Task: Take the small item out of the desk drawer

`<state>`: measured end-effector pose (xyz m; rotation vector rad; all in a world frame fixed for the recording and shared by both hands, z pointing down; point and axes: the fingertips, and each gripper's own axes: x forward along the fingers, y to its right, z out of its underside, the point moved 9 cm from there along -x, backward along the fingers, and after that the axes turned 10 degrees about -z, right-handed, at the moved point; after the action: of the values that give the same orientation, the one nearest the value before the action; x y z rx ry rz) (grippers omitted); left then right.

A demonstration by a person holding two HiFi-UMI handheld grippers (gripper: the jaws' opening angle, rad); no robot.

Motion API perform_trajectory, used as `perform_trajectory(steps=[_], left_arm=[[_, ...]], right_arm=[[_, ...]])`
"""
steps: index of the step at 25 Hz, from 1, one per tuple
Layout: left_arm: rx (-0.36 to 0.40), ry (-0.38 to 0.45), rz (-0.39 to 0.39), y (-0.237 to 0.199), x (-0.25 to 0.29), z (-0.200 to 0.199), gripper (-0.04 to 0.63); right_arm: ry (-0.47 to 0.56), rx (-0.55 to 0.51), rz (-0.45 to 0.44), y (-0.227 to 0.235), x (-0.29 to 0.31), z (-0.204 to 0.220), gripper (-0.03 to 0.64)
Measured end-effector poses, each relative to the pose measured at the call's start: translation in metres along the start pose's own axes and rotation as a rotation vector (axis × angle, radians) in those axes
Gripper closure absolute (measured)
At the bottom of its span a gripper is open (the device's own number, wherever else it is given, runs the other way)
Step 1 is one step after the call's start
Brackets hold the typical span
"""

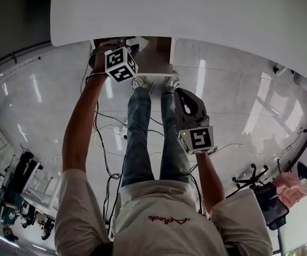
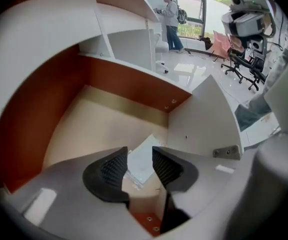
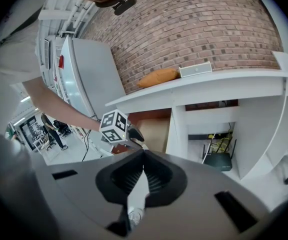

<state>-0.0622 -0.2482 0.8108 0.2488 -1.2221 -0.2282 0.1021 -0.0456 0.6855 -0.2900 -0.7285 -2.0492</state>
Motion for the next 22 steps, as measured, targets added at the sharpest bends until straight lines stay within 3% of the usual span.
perform_trajectory(steps=[5,15,22], left_arm=[[0.017,-0.062,0.044,0.005,0.018,0.013,0.402],[0.012,-0.112,0.01,0.003,0.043,0.016,0.403],[-0.004,-0.098,-0.02,-0.002,0.04,0.015,0.485]], right_arm=[[0.015,-0.001,-0.023,-0.004,0.004,-0.005,0.604],[-0.018,-0.016,-0.035,0.001,0.003,-0.008,0.604],[-0.03,-0.035,-0.03,0.004,0.002,-0.014,0.604]])
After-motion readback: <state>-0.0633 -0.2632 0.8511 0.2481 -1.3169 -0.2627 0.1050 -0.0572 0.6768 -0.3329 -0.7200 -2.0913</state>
